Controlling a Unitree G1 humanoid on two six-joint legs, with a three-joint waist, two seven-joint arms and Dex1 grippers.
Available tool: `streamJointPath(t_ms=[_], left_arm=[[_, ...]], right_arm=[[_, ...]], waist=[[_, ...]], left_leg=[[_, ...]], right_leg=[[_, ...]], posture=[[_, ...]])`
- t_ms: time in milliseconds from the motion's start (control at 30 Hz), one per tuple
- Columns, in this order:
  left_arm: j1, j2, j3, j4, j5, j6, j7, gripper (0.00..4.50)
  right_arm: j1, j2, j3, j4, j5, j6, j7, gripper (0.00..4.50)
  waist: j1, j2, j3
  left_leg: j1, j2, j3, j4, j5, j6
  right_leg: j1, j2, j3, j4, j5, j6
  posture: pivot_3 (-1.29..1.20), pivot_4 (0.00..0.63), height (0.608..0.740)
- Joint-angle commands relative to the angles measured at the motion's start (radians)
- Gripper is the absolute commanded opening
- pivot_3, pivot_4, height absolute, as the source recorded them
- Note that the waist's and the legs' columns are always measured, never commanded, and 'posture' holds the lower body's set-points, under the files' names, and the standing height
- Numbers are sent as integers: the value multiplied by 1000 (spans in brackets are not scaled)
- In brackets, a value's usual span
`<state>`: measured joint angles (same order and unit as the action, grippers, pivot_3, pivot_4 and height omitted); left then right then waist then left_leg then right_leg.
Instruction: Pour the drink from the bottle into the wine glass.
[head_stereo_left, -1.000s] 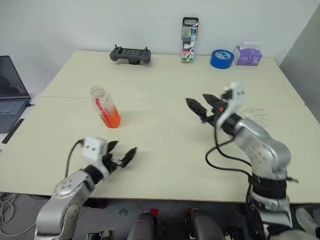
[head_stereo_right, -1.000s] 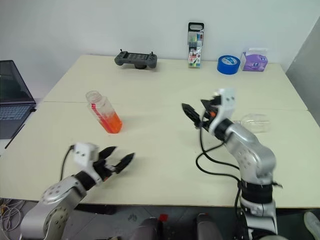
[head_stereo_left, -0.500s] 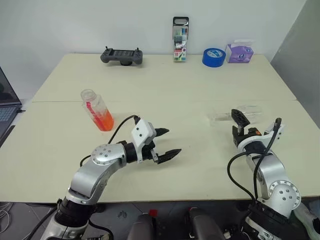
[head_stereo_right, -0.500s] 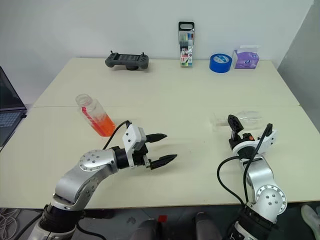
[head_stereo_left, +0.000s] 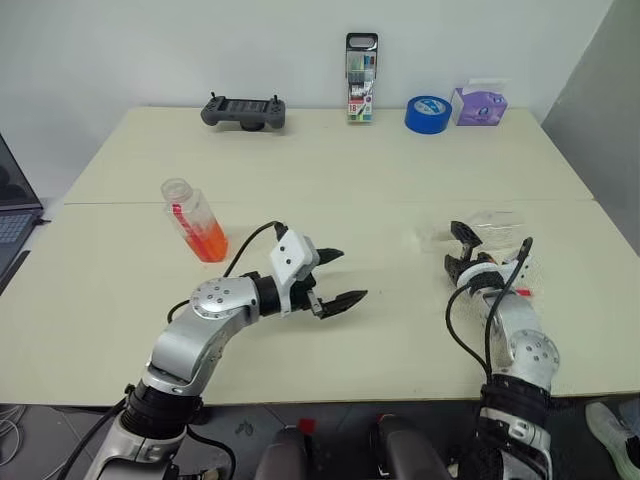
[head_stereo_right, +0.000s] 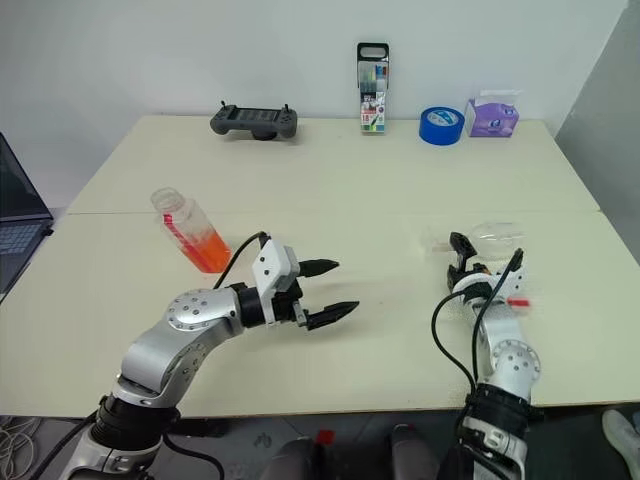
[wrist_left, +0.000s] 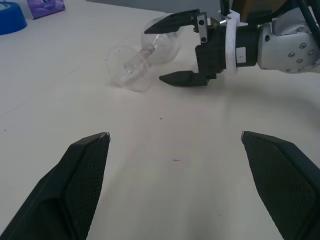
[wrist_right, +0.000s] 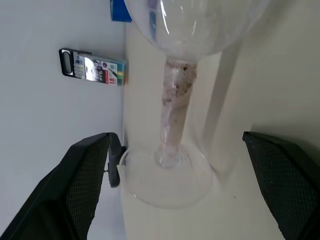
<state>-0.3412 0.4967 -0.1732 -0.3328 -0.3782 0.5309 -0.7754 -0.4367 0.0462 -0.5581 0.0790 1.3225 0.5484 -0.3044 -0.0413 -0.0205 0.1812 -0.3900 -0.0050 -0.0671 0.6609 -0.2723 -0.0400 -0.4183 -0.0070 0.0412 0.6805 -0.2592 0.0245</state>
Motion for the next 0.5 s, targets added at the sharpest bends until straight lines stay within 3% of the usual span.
streamJointPath(t_ms=[33, 300, 400, 500], left_arm=[[-13, -6, -3, -18, 5, -14, -2, 4485], [-20, -6, 13, -17, 9, -7, 10, 4485], [-19, -6, 15, -18, 7, 0, 16, 4500], [-19, -6, 15, -18, 6, 2, 19, 4500]], right_arm=[[-80, -25, 0, 94, -46, -65, 78, 4500], [-224, -72, -38, 331, -110, -145, 183, 4500], [-258, -80, -54, 403, -122, -164, 199, 3910], [-276, -78, -59, 430, -155, -188, 196, 2895]], waist=[[-1, 0, 0], [0, 0, 0], [0, 0, 0], [0, 0, 0]], left_leg=[[0, 0, 0, 0, 0, 0], [0, 0, 1, 0, 0, 0], [0, 0, 1, 0, 0, 0], [0, 0, 1, 0, 0, 0]], right_leg=[[0, 0, 0, 0, 0, 0], [0, 0, 1, 0, 0, 0], [0, 0, 1, 0, 0, 0], [0, 0, 1, 0, 0, 0]], posture=[[0, 150, 740], [0, 150, 740], [0, 150, 740], [0, 150, 740]])
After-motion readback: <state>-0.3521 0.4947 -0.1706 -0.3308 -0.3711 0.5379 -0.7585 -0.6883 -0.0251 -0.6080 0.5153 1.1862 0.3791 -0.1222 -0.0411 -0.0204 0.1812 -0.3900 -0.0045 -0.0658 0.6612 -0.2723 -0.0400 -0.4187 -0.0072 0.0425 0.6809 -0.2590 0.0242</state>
